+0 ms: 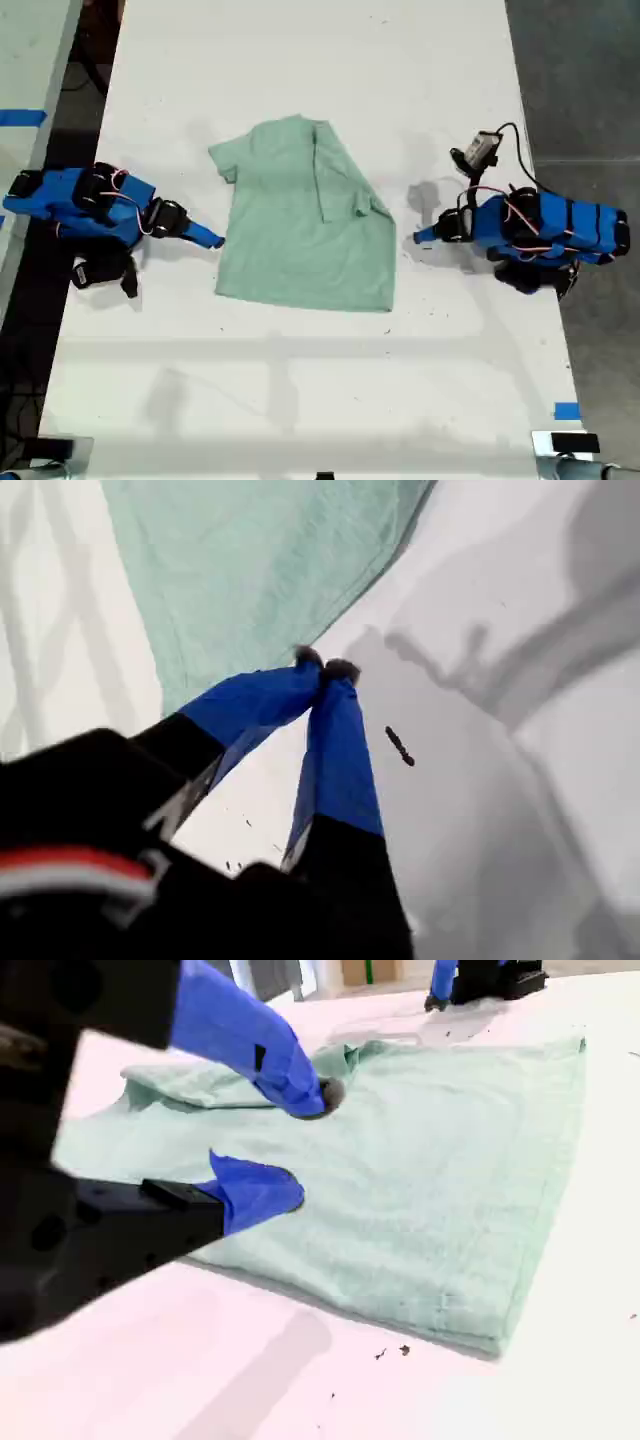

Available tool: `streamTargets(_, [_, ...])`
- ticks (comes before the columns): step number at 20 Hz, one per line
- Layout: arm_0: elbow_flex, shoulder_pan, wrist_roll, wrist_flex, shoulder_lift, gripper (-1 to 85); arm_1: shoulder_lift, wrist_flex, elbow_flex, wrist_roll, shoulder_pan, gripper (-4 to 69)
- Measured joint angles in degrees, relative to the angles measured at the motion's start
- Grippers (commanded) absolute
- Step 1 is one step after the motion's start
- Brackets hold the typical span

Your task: Fold t shirt

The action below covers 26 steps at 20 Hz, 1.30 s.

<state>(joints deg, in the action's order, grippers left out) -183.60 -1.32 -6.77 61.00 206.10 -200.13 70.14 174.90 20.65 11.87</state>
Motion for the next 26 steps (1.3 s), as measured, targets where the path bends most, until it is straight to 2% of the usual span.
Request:
streamTargets(2, [-0.6, 1.8, 1.5, -2.8, 0.0, -0.1, 0.0, 0.0, 0.0, -0.1, -0.4, 1.5])
streamTargets(4, [-0.7, 11.5, 2.6, -5.4, 0.1, -0.1, 0.0, 0.0, 0.0, -0.1, -0.4, 1.5])
streamTargets(10, [0.6, 12.5, 1.9, -8.6, 0.0, -0.2, 0.0, 0.0, 0.0, -0.1, -0.6, 1.5])
streamTargets(13, [13.4, 20.3, -5.4, -5.5, -6.4, -0.2, 0.0, 0.0, 0.0, -0.1, -0.6, 1.5])
streamTargets(16, [37.9, 33.7, -19.3, 2.3, -34.4, -0.2, 0.0, 0.0, 0.0, -0.1, -0.6, 1.5])
streamTargets(18, [55.3, 41.0, -29.1, 7.9, -59.5, 9.2, 0.0, 0.0, 0.0, -0.1, -0.6, 1.5])
streamTargets(20, [67.1, 47.2, -36.8, 9.1, -80.9, 17.2, 0.0, 0.0, 0.0, -0.1, -0.6, 1.5])
streamTargets(22, [71.7, 52.8, -41.3, 9.3, -93.7, 18.7, 0.0, 0.0, 0.0, -0.1, -0.6, 1.5])
streamTargets(26, [74.2, 61.1, -44.4, 7.0, -105.9, 18.5, 0.0, 0.0, 0.0, -0.1, -0.6, 1.5])
